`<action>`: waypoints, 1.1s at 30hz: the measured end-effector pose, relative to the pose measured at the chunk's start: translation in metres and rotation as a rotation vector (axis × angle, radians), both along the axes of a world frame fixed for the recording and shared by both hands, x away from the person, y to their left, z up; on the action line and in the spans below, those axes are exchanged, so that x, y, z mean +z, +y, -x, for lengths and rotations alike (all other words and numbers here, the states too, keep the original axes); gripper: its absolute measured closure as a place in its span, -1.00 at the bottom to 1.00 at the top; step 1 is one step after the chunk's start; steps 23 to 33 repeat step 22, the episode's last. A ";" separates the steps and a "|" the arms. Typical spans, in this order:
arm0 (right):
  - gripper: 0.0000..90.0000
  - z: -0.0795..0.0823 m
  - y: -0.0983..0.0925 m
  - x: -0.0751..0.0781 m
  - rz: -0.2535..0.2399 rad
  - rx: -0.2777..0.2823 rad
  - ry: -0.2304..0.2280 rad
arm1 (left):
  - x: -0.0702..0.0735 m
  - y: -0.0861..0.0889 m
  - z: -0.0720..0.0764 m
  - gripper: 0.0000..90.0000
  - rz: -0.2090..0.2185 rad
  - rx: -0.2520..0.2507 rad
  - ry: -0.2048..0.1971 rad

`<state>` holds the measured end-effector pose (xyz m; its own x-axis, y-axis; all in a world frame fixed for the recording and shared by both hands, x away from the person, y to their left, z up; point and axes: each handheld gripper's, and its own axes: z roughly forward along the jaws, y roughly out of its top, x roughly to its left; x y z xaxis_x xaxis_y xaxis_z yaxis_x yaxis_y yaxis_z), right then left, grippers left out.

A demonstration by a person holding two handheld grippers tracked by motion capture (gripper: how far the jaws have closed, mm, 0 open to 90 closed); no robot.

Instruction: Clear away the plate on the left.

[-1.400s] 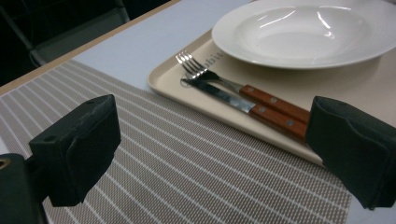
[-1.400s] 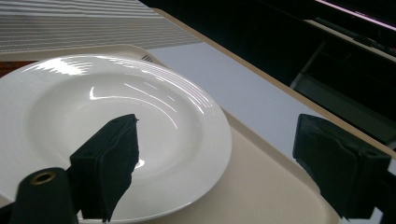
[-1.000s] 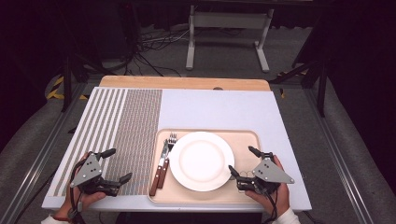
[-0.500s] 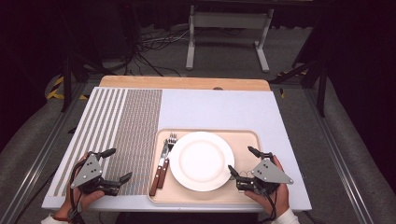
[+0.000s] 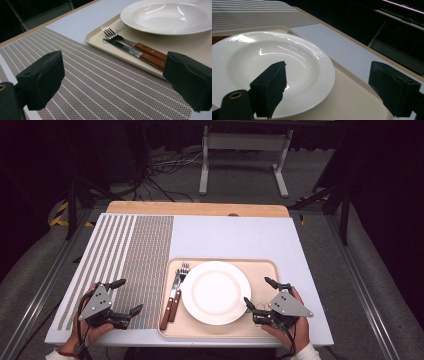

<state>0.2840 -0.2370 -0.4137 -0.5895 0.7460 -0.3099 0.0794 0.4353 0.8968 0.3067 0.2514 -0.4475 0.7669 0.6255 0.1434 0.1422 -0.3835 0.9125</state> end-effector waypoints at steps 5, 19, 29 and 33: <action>-0.65 0.000 0.000 0.000 -0.001 0.001 -0.001 | 0.000 0.000 -0.001 -0.89 -0.002 0.005 -0.005; -0.65 0.001 -0.001 0.000 0.000 -0.006 -0.003 | 0.001 -0.001 -0.002 -0.89 -0.009 0.006 -0.006; -0.65 0.000 -0.003 0.000 -0.011 -0.011 0.002 | 0.000 -0.002 -0.003 -0.89 -0.008 0.012 -0.002; -0.65 0.000 -0.003 0.000 -0.011 -0.011 0.002 | 0.000 -0.002 -0.003 -0.89 -0.008 0.012 -0.002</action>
